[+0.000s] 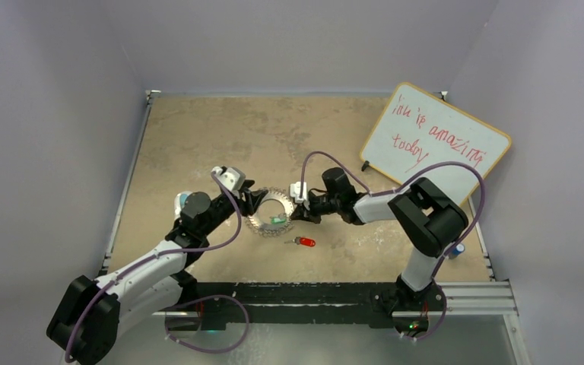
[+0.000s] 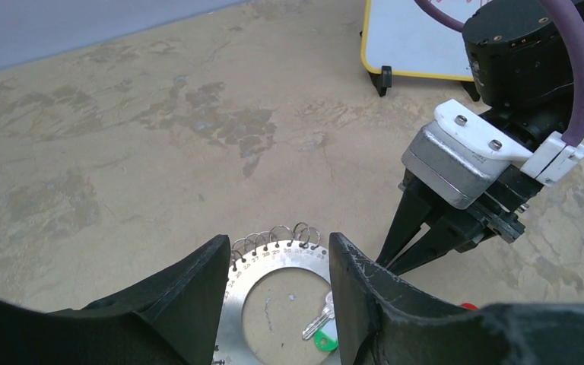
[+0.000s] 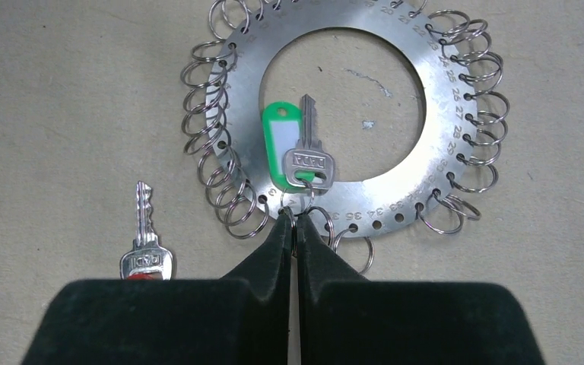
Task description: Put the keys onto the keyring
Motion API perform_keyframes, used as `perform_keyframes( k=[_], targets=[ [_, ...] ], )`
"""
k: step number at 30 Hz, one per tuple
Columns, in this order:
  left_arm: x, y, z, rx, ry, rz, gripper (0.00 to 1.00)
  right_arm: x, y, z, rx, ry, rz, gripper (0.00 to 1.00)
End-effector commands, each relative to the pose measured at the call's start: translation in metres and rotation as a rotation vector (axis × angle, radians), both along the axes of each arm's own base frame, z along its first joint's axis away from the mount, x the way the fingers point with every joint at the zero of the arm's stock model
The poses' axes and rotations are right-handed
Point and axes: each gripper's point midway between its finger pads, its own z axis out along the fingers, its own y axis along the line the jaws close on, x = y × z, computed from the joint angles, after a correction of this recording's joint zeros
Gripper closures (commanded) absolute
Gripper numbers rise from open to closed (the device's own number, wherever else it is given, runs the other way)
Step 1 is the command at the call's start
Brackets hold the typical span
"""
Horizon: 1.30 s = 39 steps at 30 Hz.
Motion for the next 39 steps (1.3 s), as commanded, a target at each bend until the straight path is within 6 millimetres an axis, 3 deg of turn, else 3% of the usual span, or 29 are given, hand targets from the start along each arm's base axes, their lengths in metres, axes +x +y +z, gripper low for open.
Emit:
perform_keyframes(
  k=[1, 11, 20, 28, 33, 35, 39],
  targets=[
    [0.005, -0.002, 0.023, -0.008, -0.054, 0.0, 0.51, -0.002, -0.001, 0.008, -0.017, -0.001, 0.008, 1.0],
    [0.001, -0.01, 0.019, 0.007, -0.041, -0.055, 0.53, -0.011, -0.001, 0.067, 0.082, -0.085, 0.034, 1.0],
    [-0.012, -0.031, 0.016, 0.003, -0.038, -0.201, 0.59, -0.023, 0.001, 0.107, 0.161, -0.132, 0.093, 1.0],
    [-0.037, -0.059, 0.006, 0.055, -0.075, -0.343, 0.61, -0.027, -0.001, 0.116, 0.193, -0.171, 0.107, 1.0],
    [-0.032, -0.062, -0.009, 0.088, -0.028, -0.292, 0.62, -0.016, -0.007, 0.082, 0.104, -0.084, 0.009, 1.0],
    [-0.024, -0.056, -0.017, 0.101, 0.006, -0.235, 0.62, -0.016, -0.01, 0.075, 0.107, -0.055, -0.034, 0.94],
    [-0.008, -0.039, -0.033, 0.114, 0.089, -0.086, 0.58, -0.007, -0.019, 0.082, 0.165, -0.042, -0.183, 0.63]
  ],
)
